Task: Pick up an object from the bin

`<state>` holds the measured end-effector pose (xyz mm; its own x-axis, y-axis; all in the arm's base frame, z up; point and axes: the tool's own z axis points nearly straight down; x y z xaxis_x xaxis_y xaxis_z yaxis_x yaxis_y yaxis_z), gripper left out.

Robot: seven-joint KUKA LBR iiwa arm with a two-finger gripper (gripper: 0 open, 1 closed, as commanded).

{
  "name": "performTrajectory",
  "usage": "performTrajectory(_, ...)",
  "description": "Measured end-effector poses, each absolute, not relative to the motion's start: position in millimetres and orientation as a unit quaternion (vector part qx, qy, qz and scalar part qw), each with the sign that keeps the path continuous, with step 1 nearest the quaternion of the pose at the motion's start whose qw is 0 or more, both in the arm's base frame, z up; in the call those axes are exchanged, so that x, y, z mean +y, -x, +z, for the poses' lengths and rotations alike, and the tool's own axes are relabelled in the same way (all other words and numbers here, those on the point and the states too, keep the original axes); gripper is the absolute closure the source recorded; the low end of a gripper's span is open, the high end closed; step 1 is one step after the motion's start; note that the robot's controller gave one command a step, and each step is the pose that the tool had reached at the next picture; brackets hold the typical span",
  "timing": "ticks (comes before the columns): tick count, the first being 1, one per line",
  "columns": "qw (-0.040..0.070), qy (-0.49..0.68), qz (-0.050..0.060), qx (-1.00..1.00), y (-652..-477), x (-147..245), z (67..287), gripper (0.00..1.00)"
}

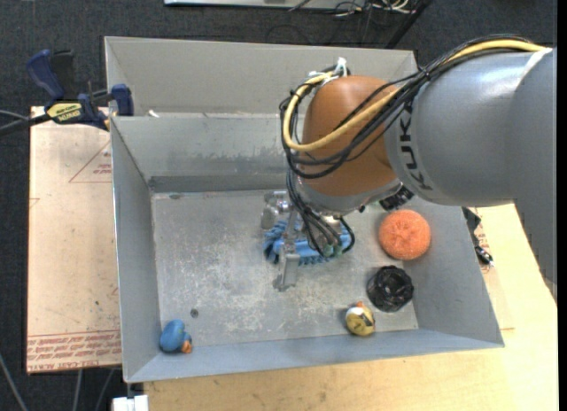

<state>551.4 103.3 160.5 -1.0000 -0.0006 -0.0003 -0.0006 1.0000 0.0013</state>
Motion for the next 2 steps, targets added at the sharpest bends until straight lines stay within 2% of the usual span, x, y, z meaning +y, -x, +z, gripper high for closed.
performTrajectory(1,0.0,0.032,0.002,0.999,-560.9,79,151,0.0)
performTrajectory(2,0.001,-0.015,0.001,1.0,-579.6,59,75,1.0)
